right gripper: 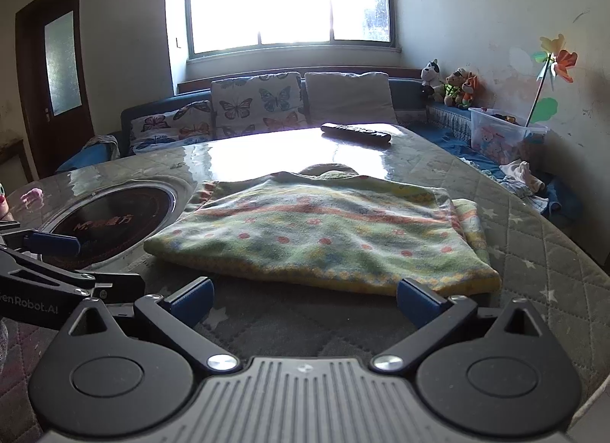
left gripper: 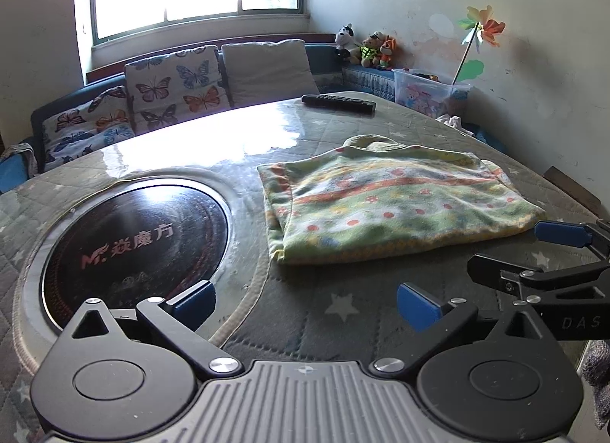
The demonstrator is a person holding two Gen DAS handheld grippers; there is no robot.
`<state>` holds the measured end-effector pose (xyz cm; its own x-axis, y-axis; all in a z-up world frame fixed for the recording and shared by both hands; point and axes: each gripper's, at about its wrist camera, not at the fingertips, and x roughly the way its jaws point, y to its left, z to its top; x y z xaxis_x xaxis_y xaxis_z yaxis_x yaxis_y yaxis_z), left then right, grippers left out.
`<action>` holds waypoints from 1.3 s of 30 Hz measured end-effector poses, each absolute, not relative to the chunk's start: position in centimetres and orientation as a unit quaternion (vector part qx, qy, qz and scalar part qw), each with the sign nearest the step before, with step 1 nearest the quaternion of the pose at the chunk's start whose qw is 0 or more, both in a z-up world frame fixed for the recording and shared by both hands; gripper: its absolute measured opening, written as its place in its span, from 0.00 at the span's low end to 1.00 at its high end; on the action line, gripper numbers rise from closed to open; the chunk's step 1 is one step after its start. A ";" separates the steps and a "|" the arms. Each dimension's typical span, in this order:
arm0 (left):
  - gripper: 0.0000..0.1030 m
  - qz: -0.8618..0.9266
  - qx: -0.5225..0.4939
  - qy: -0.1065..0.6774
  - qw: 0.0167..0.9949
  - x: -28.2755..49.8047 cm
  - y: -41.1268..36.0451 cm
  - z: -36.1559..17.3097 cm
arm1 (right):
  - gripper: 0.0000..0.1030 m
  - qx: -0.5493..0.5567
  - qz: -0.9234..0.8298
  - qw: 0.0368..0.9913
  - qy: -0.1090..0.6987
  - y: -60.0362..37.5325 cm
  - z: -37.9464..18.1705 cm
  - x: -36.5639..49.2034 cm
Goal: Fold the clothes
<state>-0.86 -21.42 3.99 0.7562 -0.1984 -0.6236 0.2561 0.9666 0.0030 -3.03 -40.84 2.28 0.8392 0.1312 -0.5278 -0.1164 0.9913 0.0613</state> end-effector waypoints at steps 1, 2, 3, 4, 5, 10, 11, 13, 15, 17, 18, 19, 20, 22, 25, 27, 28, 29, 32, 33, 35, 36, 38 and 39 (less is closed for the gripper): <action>1.00 -0.121 0.043 0.326 0.936 -1.1 -21.3 4.0 | 1.00 0.013 0.063 0.959 0.276 -40.7 2.3 -3.2; 1.00 -0.121 0.043 0.325 0.937 -1.3 -21.3 4.0 | 1.00 0.012 0.061 0.959 0.276 -40.7 2.3 -3.4; 1.00 -0.121 0.043 0.325 0.937 -1.5 -21.2 4.0 | 1.00 0.011 0.059 0.960 0.275 -40.6 2.3 -3.5; 1.00 -0.121 0.043 0.324 0.937 -1.7 -21.2 4.0 | 1.00 0.010 0.057 0.960 0.275 -40.5 2.3 -3.7; 1.00 -0.121 0.044 0.323 0.937 -2.0 -21.1 3.9 | 1.00 0.009 0.055 0.960 0.275 -40.4 2.3 -3.9; 1.00 -0.118 0.048 0.323 0.938 -3.1 -21.1 3.5 | 1.00 0.008 0.047 0.960 0.275 -40.2 2.0 -4.6; 1.00 -0.116 0.048 0.323 0.938 -3.3 -21.0 3.4 | 1.00 0.007 0.045 0.960 0.276 -40.2 1.9 -4.8; 1.00 -0.114 0.049 0.323 0.938 -3.6 -21.0 3.3 | 1.00 0.004 0.042 0.961 0.275 -40.1 1.9 -5.0; 1.00 -0.113 0.049 0.323 0.938 -3.9 -20.9 3.2 | 1.00 0.002 0.040 0.960 0.276 -40.0 1.9 -5.2; 1.00 -0.112 0.048 0.324 0.938 -4.1 -20.9 3.1 | 1.00 -0.001 0.041 0.961 0.275 -39.8 1.9 -5.5; 1.00 -0.112 0.048 0.324 0.938 -4.2 -20.9 3.1 | 1.00 -0.002 0.041 0.961 0.274 -39.7 2.0 -5.6; 1.00 -0.112 0.049 0.324 0.938 -4.2 -20.9 3.1 | 1.00 -0.002 0.041 0.961 0.274 -39.6 2.0 -5.6; 1.00 -0.111 0.050 0.324 0.938 -4.3 -20.9 3.1 | 1.00 -0.003 0.040 0.961 0.273 -39.6 2.0 -5.7; 1.00 -0.110 0.051 0.324 0.938 -4.5 -20.9 3.0 | 1.00 -0.002 0.039 0.962 0.271 -39.6 2.0 -5.9; 1.00 -0.110 0.053 0.324 0.938 -4.8 -21.1 2.9 | 1.00 -0.002 0.038 0.962 0.269 -39.7 1.9 -6.1; 1.00 -0.109 0.054 0.324 0.938 -5.0 -21.1 2.7 | 1.00 -0.001 0.037 0.963 0.268 -39.8 1.9 -6.3; 1.00 -0.108 0.054 0.325 0.938 -5.1 -21.2 2.6 | 1.00 0.000 0.036 0.963 0.268 -39.8 1.8 -6.4; 1.00 -0.107 0.054 0.326 0.938 -5.2 -21.2 2.6 | 1.00 0.001 0.036 0.963 0.268 -39.9 1.8 -6.5; 1.00 -0.105 0.056 0.329 0.937 -5.6 -21.3 2.5 | 1.00 0.004 0.038 0.963 0.267 -39.9 1.8 -6.8; 1.00 -0.105 0.057 0.327 0.937 -5.6 -21.4 2.6 | 1.00 0.005 0.039 0.963 0.266 -39.9 1.8 -6.9; 1.00 -0.106 0.060 0.325 0.938 -5.8 -21.5 2.7 | 1.00 0.005 0.039 0.964 0.263 -39.9 2.0 -7.0; 1.00 -0.106 0.061 0.323 0.938 -5.9 -21.6 2.8 | 1.00 0.004 0.039 0.964 0.262 -39.9 2.1 -7.1; 1.00 -0.106 0.061 0.320 0.939 -6.0 -21.6 3.0 | 1.00 0.003 0.039 0.965 0.258 -39.8 2.2 -7.1; 1.00 -0.107 0.061 0.320 0.939 -6.0 -21.7 3.0 | 1.00 0.003 0.038 0.966 0.257 -39.9 2.3 -7.2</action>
